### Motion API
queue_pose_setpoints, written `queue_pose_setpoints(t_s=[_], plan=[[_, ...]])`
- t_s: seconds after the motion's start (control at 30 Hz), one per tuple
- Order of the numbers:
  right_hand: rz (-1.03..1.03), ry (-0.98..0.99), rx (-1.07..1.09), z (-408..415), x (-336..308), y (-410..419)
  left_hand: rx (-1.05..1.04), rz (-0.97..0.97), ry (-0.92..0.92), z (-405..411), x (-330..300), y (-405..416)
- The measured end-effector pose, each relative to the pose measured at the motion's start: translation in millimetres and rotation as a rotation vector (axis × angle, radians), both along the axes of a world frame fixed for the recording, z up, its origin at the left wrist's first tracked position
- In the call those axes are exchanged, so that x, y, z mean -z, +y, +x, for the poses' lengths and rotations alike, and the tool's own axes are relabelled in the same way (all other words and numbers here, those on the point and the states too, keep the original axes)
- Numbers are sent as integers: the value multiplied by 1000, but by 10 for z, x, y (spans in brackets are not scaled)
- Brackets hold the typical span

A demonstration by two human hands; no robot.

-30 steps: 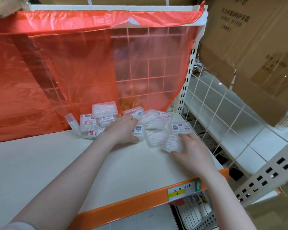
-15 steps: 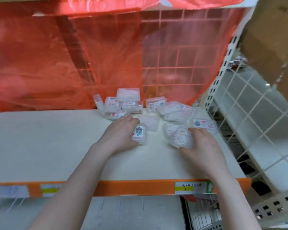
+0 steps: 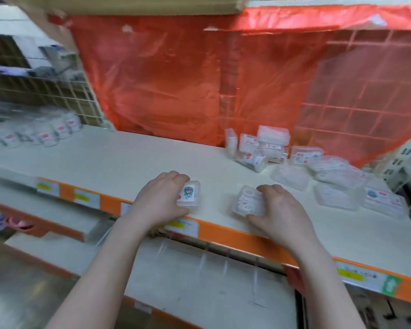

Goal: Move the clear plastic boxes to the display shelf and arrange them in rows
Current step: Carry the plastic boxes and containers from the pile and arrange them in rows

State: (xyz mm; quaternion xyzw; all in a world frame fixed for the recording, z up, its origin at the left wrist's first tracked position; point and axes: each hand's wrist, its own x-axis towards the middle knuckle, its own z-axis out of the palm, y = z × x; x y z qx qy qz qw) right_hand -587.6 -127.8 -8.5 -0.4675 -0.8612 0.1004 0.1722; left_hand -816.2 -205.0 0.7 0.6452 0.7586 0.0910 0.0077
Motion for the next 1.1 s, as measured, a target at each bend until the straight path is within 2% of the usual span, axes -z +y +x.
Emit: queue_pose_setpoints(t_s=[0.4,0.57,0.77,1.1], plan=[[1,9,-221,-2414,12,-1490,-243,2,-20,-2096,-79,-2093],[8,9,-304,-3232,-121,-1896,-343,8,-36,-2752,-123,-2700],[4,16,-382,-3948,-204,-2103,-430,41,-85,-3356,-70,-2965],[-51,82,-458,-5730,-2,-1923,-528,-4,-98,-5021,71,-2922]])
